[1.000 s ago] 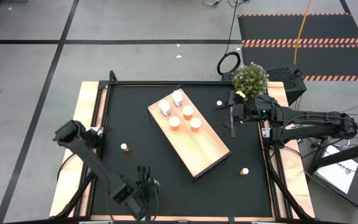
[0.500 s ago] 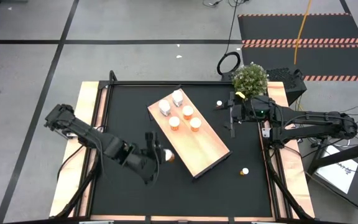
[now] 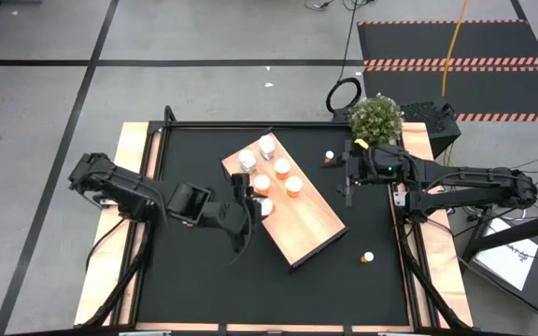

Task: Pick and place medicine bottles onto shelf by color
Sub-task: Put the orange capsule bottle on the shelf aligned with the other capsule bottles

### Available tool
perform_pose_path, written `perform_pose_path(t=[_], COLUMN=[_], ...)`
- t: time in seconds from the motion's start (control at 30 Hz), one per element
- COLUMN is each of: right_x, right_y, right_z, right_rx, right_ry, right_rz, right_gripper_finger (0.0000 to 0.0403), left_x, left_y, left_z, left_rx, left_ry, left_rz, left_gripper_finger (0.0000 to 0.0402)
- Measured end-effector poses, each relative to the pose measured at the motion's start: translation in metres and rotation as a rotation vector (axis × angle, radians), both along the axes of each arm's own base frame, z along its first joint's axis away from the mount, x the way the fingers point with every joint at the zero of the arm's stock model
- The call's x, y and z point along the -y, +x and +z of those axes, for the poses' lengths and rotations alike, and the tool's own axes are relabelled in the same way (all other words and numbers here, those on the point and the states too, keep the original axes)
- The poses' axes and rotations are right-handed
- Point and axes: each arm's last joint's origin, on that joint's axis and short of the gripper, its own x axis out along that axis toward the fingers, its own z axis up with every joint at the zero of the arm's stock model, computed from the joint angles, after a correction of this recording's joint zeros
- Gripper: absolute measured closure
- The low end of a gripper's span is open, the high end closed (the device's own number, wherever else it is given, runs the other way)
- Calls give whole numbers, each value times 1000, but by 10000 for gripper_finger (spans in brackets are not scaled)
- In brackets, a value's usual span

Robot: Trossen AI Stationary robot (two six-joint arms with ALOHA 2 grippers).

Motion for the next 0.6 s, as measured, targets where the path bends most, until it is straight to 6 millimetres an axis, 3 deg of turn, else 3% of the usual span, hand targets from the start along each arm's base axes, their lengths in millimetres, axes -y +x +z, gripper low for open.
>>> perform_pose_path(t=[0.2,0.6], right_x=[0,0], right_y=[0,-1], right_z=[-1,-8], right_rx=[-8,-24], right_ry=[8,25], right_rz=[-2,-6], right_gripper_finger=[164,163], left_x=[-19,-51], left_y=[9,16], left_z=[3,7], left_rx=[13,12], left_ry=[-45,-114], left_rz=[-70,-115], left_gripper_finger=[189,182])
